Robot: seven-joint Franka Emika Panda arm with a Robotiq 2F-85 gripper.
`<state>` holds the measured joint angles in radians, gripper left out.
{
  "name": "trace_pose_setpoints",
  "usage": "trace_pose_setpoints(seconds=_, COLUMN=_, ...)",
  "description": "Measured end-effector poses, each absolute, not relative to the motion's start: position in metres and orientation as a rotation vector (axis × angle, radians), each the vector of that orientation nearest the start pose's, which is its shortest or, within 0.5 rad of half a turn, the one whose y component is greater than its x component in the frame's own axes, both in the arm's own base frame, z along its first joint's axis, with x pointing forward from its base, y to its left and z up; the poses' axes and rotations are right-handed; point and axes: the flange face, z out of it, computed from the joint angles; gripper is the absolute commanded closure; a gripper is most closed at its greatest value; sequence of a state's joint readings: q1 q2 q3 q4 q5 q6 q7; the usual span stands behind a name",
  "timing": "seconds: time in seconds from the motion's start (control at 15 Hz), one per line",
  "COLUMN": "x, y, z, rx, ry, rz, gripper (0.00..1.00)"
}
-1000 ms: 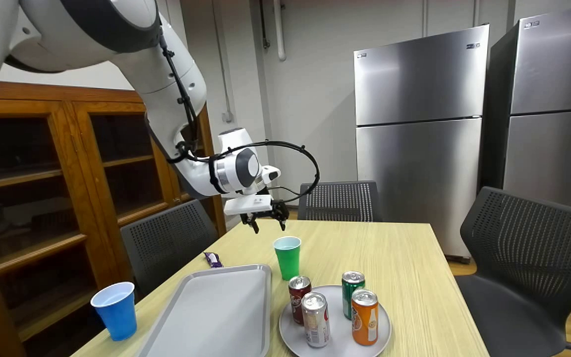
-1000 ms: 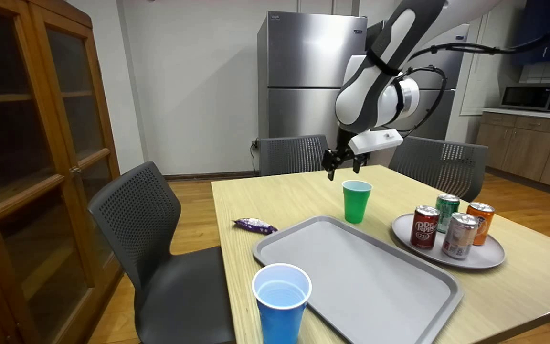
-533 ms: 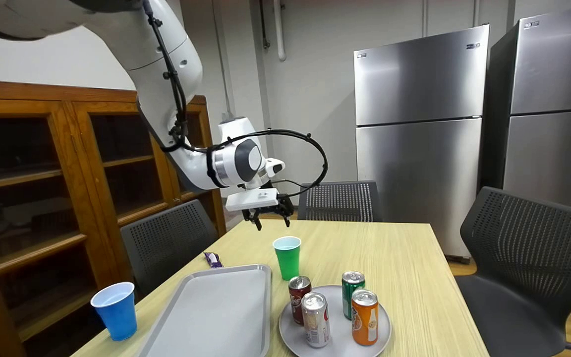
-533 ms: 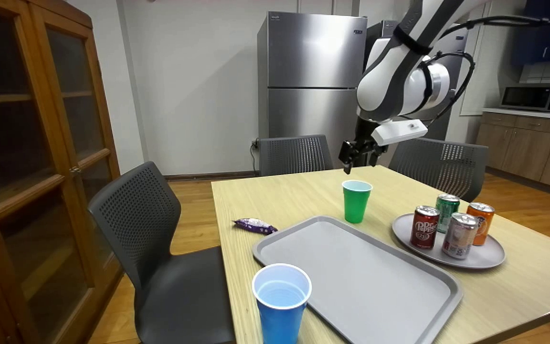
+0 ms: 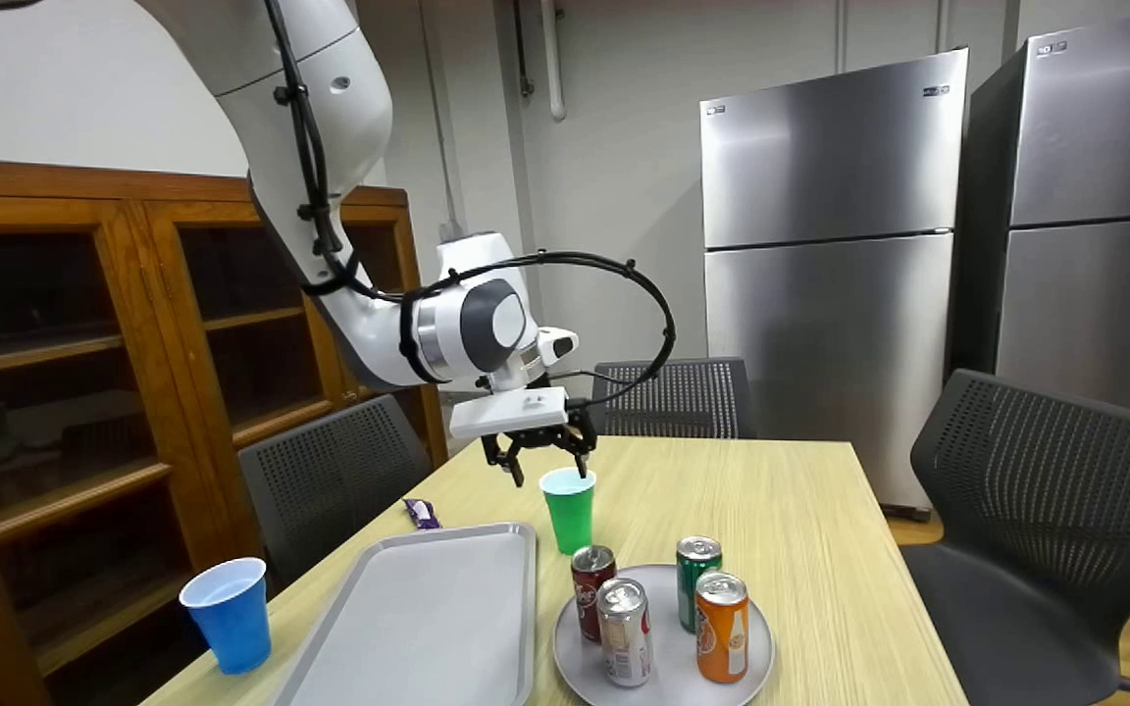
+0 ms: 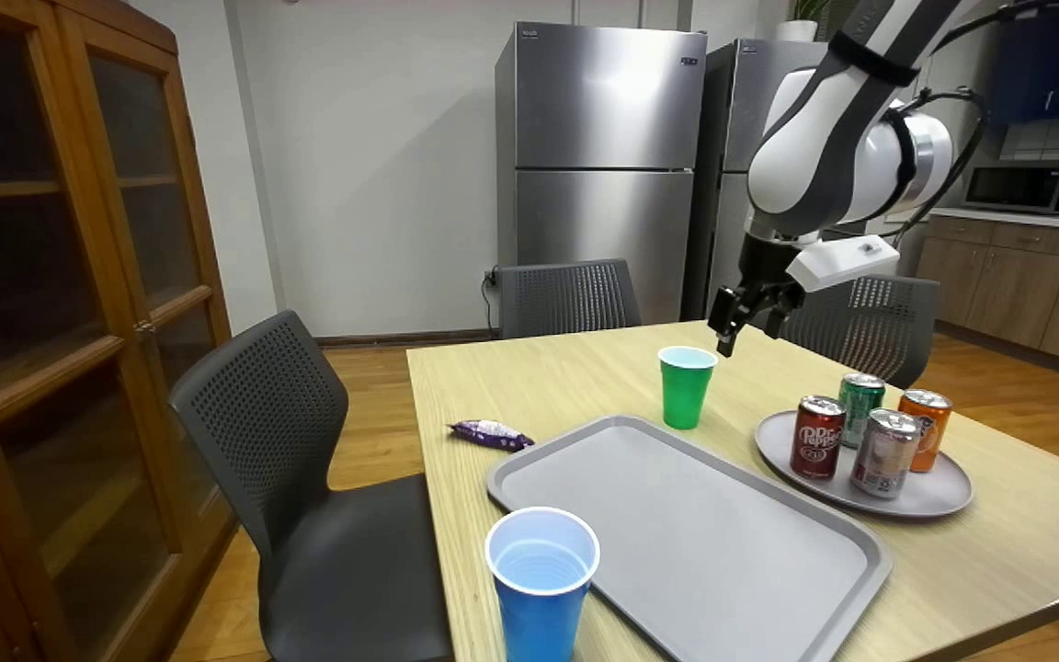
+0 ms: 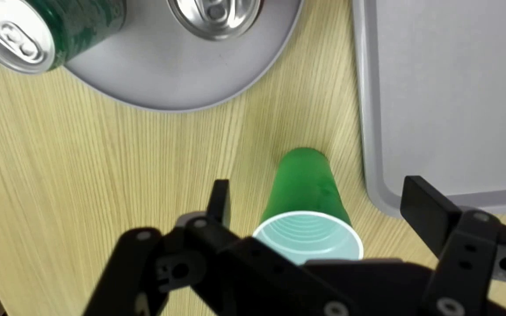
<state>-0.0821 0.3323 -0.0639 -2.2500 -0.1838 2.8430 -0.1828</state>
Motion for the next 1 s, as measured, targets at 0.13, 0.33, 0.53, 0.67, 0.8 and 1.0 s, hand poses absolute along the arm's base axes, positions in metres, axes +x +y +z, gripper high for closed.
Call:
trace_pose_setpoints(seconds=0.13, x=0.549, y=-0.079, z=0.236, rx=-3.24, ry=-0.343, rz=-0.354, gripper=0.0)
trace_pose_setpoints(seconds=0.33, x=0.533, y=-0.089, z=0.224, rx=-3.248, ry=-0.338, rz=-0.294, gripper=0.0)
trace_pose_setpoints(seconds=0.53, x=0.523, y=-0.102, z=0.216, rx=-3.267, ry=-0.329, rz=-0.25, gripper=0.0)
trace_pose_setpoints(seconds=0.67, x=0.518, y=-0.111, z=0.212, rx=-3.279, ry=-0.328, rz=-0.227, gripper=0.0)
trace_pose_setpoints(seconds=0.8, x=0.515, y=-0.118, z=0.206, rx=-3.289, ry=-0.325, rz=-0.205, gripper=0.0)
trace_pose_setpoints(seconds=1.0, x=0.511, y=-0.126, z=0.199, rx=-3.299, ry=-0.327, rz=-0.173, gripper=0.0)
